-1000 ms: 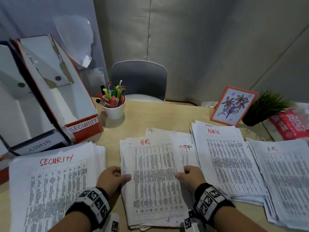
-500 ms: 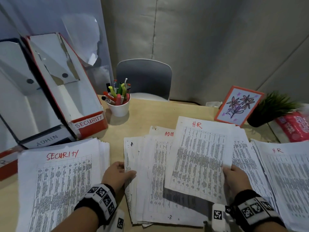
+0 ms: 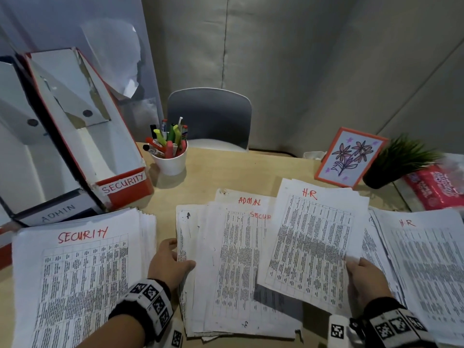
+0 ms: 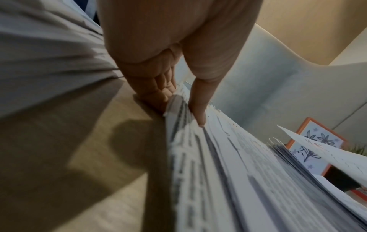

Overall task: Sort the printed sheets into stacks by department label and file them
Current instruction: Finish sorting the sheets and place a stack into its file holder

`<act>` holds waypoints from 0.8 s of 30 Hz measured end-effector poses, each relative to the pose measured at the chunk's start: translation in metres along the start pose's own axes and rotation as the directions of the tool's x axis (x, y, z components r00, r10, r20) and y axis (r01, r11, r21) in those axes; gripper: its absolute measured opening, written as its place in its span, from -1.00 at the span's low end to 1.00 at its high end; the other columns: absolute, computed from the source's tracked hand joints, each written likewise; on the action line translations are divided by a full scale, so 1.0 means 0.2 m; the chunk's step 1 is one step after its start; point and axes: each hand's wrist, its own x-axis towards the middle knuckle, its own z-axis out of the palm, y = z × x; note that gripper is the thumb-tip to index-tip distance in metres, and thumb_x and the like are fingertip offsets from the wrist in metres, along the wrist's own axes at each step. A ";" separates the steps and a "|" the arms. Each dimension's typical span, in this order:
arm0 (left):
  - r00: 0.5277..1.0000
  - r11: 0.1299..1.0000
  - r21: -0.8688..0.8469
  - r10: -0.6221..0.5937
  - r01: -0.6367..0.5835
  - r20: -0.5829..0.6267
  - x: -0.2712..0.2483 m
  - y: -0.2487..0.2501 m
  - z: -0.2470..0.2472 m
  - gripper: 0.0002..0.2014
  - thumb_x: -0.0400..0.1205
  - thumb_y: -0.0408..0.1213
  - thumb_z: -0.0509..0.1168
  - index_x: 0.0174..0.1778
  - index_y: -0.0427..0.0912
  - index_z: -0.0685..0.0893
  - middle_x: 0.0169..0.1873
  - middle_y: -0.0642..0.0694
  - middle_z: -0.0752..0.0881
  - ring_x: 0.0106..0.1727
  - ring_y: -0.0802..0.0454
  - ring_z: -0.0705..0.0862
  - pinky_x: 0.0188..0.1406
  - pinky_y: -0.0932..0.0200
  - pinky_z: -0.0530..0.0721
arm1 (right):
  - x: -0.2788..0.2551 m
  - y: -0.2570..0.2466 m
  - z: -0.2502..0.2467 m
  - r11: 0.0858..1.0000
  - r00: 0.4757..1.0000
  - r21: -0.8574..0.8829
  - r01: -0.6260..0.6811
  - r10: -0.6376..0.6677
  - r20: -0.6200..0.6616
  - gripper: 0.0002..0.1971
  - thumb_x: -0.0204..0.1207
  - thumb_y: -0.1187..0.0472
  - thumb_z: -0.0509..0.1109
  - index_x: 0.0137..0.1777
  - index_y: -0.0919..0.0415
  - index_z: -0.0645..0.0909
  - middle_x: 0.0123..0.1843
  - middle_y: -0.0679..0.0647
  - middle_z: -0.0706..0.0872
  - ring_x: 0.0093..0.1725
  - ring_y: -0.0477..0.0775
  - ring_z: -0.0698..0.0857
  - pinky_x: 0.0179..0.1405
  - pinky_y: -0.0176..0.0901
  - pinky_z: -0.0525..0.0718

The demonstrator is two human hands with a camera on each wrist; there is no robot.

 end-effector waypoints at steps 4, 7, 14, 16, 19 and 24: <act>0.996 0.997 0.068 0.053 -0.048 -0.069 -0.02 0.01 -0.02 -0.31 0.38 -0.32 0.52 0.41 -0.10 0.39 0.21 -0.13 0.65 0.14 -0.10 0.68 0.20 -0.07 0.66 | -0.01 0.03 0.07 0.993 0.996 -0.093 0.069 -0.063 0.068 -0.89 0.55 0.38 0.30 -0.15 0.37 0.65 -0.22 0.29 0.77 -0.23 0.22 0.74 -0.24 -0.02 0.70; 0.976 0.946 0.295 0.178 -0.134 -0.127 -0.05 0.03 -0.02 -0.29 0.34 -0.25 0.50 0.43 -0.08 0.42 0.32 -0.16 0.47 0.27 -0.12 0.58 0.29 -0.08 0.60 | -0.03 0.07 0.16 0.979 0.978 -0.170 0.115 -0.081 0.194 -0.91 0.50 0.33 0.39 -0.17 0.28 0.71 -0.23 0.20 0.81 -0.18 0.20 0.78 -0.08 0.10 0.75; 0.957 0.903 0.318 0.272 -0.290 0.101 -0.12 0.11 0.07 -0.48 0.51 -0.25 0.44 0.38 -0.15 0.47 0.19 -0.07 0.51 0.27 -0.01 0.62 0.08 0.23 0.59 | -0.11 0.11 0.33 0.894 0.945 -0.356 0.273 -0.179 0.275 -0.60 0.68 0.07 0.16 -0.35 0.24 0.53 -0.36 0.12 0.60 -0.34 0.04 0.53 -0.37 -0.24 0.40; 0.971 0.927 0.291 0.216 -0.238 0.105 -0.12 0.12 0.09 -0.43 0.49 -0.22 0.46 0.40 -0.16 0.45 0.20 -0.13 0.60 0.19 -0.02 0.64 0.05 0.21 0.58 | -0.15 0.10 0.34 0.887 0.937 -0.357 0.292 -0.191 0.292 -0.63 0.65 0.09 0.19 -0.35 0.23 0.54 -0.40 0.10 0.60 -0.37 0.04 0.53 -0.39 -0.22 0.41; 0.979 0.944 0.274 0.153 -0.185 0.134 -0.11 0.12 0.12 -0.46 0.51 -0.18 0.45 0.37 -0.16 0.45 0.14 -0.18 0.67 0.11 -0.06 0.66 0.06 0.14 0.59 | -0.18 0.08 0.37 0.860 0.908 -0.363 0.358 -0.231 0.349 -0.73 0.58 0.10 0.28 -0.24 0.20 0.70 -0.28 0.11 0.76 -0.24 0.08 0.71 -0.27 -0.18 0.60; 0.994 0.987 0.148 0.051 -0.065 0.093 -0.10 0.15 0.13 -0.65 0.68 0.03 0.20 0.22 -0.14 0.52 0.15 -0.12 0.66 0.14 -0.10 0.64 0.22 -0.04 0.61 | -0.18 0.06 0.36 0.789 0.815 -0.386 0.478 -0.235 0.530 -0.78 0.49 0.10 0.40 -0.38 0.08 0.69 -0.23 0.03 0.76 -0.16 0.07 0.74 -0.12 -0.07 0.73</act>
